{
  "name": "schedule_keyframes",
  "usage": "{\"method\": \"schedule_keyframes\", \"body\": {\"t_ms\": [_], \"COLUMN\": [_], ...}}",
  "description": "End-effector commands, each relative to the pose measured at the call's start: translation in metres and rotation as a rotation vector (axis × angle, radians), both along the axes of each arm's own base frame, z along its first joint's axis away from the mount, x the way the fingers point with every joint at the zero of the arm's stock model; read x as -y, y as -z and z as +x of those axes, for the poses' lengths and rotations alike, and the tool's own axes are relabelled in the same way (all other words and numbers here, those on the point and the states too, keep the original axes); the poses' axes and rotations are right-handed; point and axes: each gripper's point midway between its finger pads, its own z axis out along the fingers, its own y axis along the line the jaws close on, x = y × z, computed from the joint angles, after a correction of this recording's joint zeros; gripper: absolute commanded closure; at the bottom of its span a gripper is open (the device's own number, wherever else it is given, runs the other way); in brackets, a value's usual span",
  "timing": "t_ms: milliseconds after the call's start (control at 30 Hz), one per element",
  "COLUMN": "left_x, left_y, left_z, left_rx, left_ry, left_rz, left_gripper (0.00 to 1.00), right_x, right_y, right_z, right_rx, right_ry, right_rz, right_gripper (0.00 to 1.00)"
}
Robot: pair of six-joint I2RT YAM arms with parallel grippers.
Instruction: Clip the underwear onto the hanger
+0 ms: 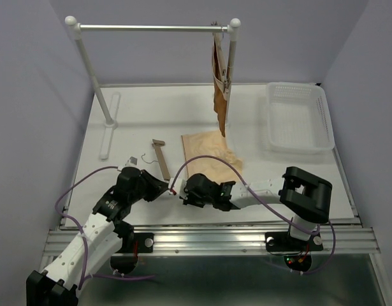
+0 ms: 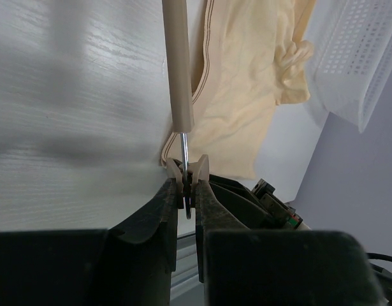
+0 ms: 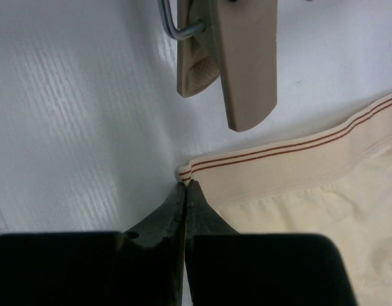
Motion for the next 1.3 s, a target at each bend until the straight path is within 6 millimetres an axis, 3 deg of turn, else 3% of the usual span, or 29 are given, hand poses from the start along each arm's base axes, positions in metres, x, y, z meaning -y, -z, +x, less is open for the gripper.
{"method": "schedule_keyframes", "body": {"t_ms": [0,333,667,833,1267], "left_x": [0.006,0.009,0.014,0.014,0.014], "left_y": [-0.008,-0.01,-0.008,-0.007,0.001], "left_z": [0.007,0.007,0.007,0.007,0.007], "left_rx": [0.04,0.042,0.024,0.011,-0.033], "left_ry": [-0.004,-0.012,-0.011,-0.026,-0.058], "left_rz": [-0.054,-0.086,-0.129,-0.15,-0.167], "left_gripper": [1.0,1.0,1.0,1.0,1.0], "right_x": [-0.023,-0.024,-0.022,-0.028,-0.039], "right_y": [-0.053,-0.086,-0.084,-0.092,-0.096], "right_z": [0.007,0.01,0.023,0.025,0.012], "right_rx": [0.007,-0.014,0.031,0.037,0.037], "right_ry": [0.093,0.183,0.239,0.243,0.119], "right_rz": [0.247,0.383,0.385,0.44,0.471], "right_gripper": [0.99,0.99,0.99,0.99,0.99]}}
